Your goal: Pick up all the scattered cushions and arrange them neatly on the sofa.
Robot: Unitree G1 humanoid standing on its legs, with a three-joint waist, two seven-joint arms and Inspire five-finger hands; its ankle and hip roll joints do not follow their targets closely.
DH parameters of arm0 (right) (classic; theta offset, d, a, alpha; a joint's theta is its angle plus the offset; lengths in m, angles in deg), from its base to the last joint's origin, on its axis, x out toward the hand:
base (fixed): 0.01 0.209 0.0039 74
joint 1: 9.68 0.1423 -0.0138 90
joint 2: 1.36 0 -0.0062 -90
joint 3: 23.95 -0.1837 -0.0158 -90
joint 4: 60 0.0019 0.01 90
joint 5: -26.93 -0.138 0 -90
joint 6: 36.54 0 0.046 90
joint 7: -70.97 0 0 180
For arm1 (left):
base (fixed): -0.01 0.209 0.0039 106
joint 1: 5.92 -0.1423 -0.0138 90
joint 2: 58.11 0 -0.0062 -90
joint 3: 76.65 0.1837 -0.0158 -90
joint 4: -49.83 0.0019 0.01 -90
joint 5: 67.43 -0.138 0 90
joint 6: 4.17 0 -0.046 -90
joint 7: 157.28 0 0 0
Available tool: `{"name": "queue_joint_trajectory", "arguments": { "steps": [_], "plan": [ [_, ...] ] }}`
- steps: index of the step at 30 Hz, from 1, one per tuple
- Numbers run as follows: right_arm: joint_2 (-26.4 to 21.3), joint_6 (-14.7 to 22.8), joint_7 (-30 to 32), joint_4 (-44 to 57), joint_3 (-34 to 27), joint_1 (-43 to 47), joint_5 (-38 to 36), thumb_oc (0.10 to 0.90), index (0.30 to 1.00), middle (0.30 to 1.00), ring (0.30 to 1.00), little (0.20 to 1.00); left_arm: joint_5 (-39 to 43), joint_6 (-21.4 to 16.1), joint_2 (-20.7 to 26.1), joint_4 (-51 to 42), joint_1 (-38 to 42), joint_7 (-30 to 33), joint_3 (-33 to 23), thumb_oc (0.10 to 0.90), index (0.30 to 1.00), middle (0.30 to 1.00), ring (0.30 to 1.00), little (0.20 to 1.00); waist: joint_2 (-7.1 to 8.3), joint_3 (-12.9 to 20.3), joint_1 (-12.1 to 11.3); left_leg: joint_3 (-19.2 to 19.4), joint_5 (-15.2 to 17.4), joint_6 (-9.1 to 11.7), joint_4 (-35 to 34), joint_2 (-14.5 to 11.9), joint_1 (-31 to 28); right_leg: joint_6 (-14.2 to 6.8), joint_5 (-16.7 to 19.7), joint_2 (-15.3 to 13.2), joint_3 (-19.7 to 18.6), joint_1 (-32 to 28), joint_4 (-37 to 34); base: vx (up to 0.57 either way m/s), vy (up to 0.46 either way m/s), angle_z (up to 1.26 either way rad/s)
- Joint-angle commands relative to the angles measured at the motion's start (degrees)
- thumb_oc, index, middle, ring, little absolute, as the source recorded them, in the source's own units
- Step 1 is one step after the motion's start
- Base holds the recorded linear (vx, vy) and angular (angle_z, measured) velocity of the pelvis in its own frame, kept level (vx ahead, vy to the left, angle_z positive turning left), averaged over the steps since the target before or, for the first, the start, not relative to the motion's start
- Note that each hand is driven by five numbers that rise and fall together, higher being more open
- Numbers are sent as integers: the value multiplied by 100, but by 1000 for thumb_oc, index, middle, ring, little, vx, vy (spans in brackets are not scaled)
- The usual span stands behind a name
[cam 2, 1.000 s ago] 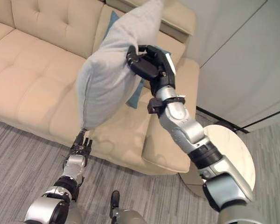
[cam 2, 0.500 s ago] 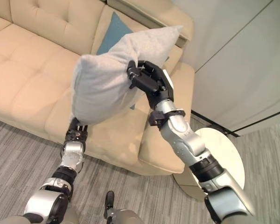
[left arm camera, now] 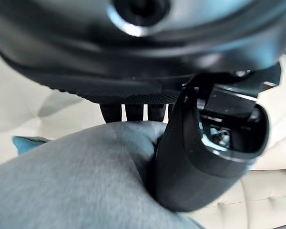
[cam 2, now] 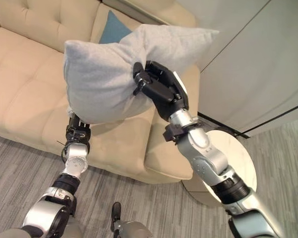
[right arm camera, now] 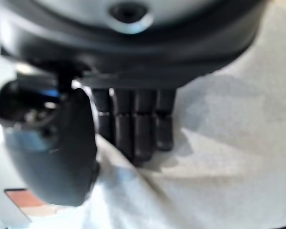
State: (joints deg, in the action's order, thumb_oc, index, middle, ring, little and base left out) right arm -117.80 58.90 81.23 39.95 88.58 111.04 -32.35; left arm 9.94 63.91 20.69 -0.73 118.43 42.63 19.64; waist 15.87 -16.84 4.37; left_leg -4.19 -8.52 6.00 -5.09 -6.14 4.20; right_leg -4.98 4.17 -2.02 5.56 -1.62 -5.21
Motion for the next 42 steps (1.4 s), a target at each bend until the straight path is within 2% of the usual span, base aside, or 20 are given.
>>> {"name": "queue_joint_trajectory", "arguments": {
  "steps": [1, 7, 14, 20, 21, 22, 24, 25, 27, 28, 30, 32, 34, 35, 36, 37, 38, 39, 41, 42],
  "plan": [
    [38, 877, -414, 951, -38, 569, -125, 400, 300, 300, 300, 300, -983, 154, -585, -630, 1040, -509, 1024, 400, 300, 300, 300, 300, -8, 867, -17, 155, 730, 214, 9, -204, -103, -435, -288, -236, -254, 331, 183, -6, 16, -7],
    [-346, 805, -433, 453, -57, 448, -276, 400, 300, 300, 300, 300, -783, -58, -346, -687, 737, -435, 356, 400, 300, 300, 300, 300, -151, 902, -56, 223, 747, 199, 9, -160, -130, -454, -284, -284, -267, 318, 152, 3, 11, -4],
    [-622, 394, -673, -223, -199, -185, 92, 400, 300, 300, 300, 300, -243, -255, 117, -611, 389, -485, -737, 400, 300, 300, 300, 300, -486, 1025, -122, 264, 799, 199, 9, -89, -168, -483, -326, -376, -217, 233, 118, 30, 25, 1],
    [113, -22, -973, -686, -756, -1513, 966, 400, 300, 300, 300, 300, -220, -359, 354, -1477, -931, -818, -1345, 400, 300, 300, 300, 300, -932, 1178, -394, 272, 897, 64, 9, 85, -286, -540, -403, -596, -123, 66, 209, 50, 63, 1],
    [334, -155, -931, -892, -865, -1669, 1292, 400, 300, 300, 300, 300, -319, -295, 431, -1608, -1206, -852, -1330, 400, 300, 300, 300, 300, -1133, 1197, -482, 205, 902, -37, 9, 210, -363, -557, -494, -735, -131, 88, 555, 57, 111, 7],
    [342, -161, -929, -883, -874, -1688, 1302, 400, 300, 300, 300, 300, -321, -296, 432, -1614, -1219, -851, -1320, 400, 300, 300, 300, 300, -1124, 1201, -486, 204, 903, -41, 9, 216, -367, -560, -517, -743, -133, 99, 590, 58, 155, 10],
    [607, -219, -940, -891, -999, -1858, 1505, 400, 300, 300, 300, 300, -477, -144, 523, -1685, -1435, -930, -1218, 400, 300, 300, 300, 300, -1337, 1156, -562, 59, 936, -187, 9, 399, -539, -568, -710, -858, -193, 181, 1243, 52, 130, 14],
    [916, -285, -901, -880, -1175, -2154, 1702, 400, 300, 300, 300, 300, -675, 14, 720, -1622, -1435, -978, -1114, 400, 300, 300, 300, 300, -1456, 1081, -507, -234, 815, -252, 9, 534, -601, -531, -667, -670, -501, 241, 1892, 61, 67, 20],
    [921, -289, -900, -873, -1180, -2165, 1705, 400, 300, 300, 300, 300, -673, 14, 724, -1617, -1437, -980, -1109, 400, 300, 300, 300, 300, -1443, 1096, -501, -244, 858, -250, 9, 542, -613, -531, -723, -681, -490, 232, 1912, 23, 13, 84],
    [1289, -210, -895, -919, -1310, -2309, 1706, 400, 300, 300, 300, 300, -812, 53, 797, -1663, -1453, -1030, -1050, 400, 300, 300, 300, 300, -1505, 1095, -340, -500, 765, -271, 9, 655, -568, -350, -1108, 52, -1210, 260, 1765, 5, 38, 126],
    [1520, -115, -820, -1148, -1289, -2478, 1743, 400, 300, 300, 300, 300, -953, 267, 910, -1528, -1508, -1076, -906, 400, 300, 300, 300, 300, -1551, 1105, -376, -863, 583, -245, 9, 893, -432, -93, -1303, 548, -1719, 210, 1600, 24, 27, 106],
    [1671, -156, -869, -1005, -1152, -2551, 1671, 400, 300, 300, 300, 300, -1082, 374, 1035, -1590, -1469, -1125, -834, 400, 300, 300, 300, 300, -1546, 1110, -388, -1124, 510, -197, 9, 1032, -378, 118, -1255, 704, -1863, 107, 1431, 8, -43, 136],
    [1741, -64, -828, -1076, -1241, -2634, 1768, 400, 300, 300, 300, 300, -1194, 368, 972, -1735, -1545, -1127, -769, 400, 300, 300, 300, 300, -1574, 1083, -384, -1194, 450, -161, 72, 1127, -223, 160, -1207, 588, -1592, -23, 1156, -44, 10, 114],
    [1771, -41, -778, -1092, -1374, -2707, 1786, 400, 300, 300, 300, 300, -1224, 422, 884, -1813, -1561, -1159, -659, 400, 300, 300, 300, 300, -1551, 1042, -311, -815, 486, -161, 144, 1068, -66, 122, -1197, 475, -1390, -82, 1036, -84, 115, 122],
    [1812, -19, -750, -1090, -1377, -2706, 1784, 400, 300, 300, 300, 300, -1327, 519, 837, -1827, -1594, -1224, -563, 400, 300, 300, 300, 300, -1507, 986, -215, 41, 657, -228, 346, 861, 110, 45, -1145, 282, -1124, -101, 921, -103, 173, 181],
    [1848, -6, -754, -1087, -1332, -2674, 1763, 400, 300, 300, 300, 300, -1389, 519, 811, -1895, -1626, -1263, -491, 400, 300, 300, 300, 300, -1481, 966, -172, 655, 754, -248, 453, 600, 154, -14, -1092, 135, -908, -96, 869, -106, 287, 255],
    [1826, 6, -823, -1016, -1221, -2620, 1828, 400, 300, 300, 300, 300, -1454, 557, 823, -1950, -1679, -1303, -396, 400, 300, 300, 300, 300, -1454, 1017, -155, 966, 705, -184, 481, 226, 114, -75, -1041, -40, -644, -83, 847, -48, 211, 191],
    [1828, 7, -824, -1017, -1218, -2621, 1828, 400, 300, 300, 300, 300, -1455, 557, 824, -1952, -1683, -1302, -397, 400, 300, 300, 300, 300, -1452, 1015, -138, 951, 709, -181, 483, 231, 112, -74, -1050, -43, -628, -94, 847, 1, 243, 127],
    [1756, 2, -907, -838, -1090, -2470, 1906, 400, 300, 300, 300, 300, -1556, 618, 867, -2064, -1642, -1329, -294, 400, 300, 300, 300, 300, -1377, 1066, -115, 1068, 577, -49, 502, -233, 93, -153, -1065, -298, -345, -96, 904, 57, 301, 47],
    [1708, 33, -940, -788, -971, -2317, 1900, 400, 300, 300, 300, 300, -1622, 643, 885, -2025, -1564, -1314, -220, 400, 300, 300, 300, 300, -1349, 1092, -95, 1419, 382, 52, 410, -799, 93, -247, -1124, -526, -43, -125, 938, 74, 311, 53]
  ]
}}
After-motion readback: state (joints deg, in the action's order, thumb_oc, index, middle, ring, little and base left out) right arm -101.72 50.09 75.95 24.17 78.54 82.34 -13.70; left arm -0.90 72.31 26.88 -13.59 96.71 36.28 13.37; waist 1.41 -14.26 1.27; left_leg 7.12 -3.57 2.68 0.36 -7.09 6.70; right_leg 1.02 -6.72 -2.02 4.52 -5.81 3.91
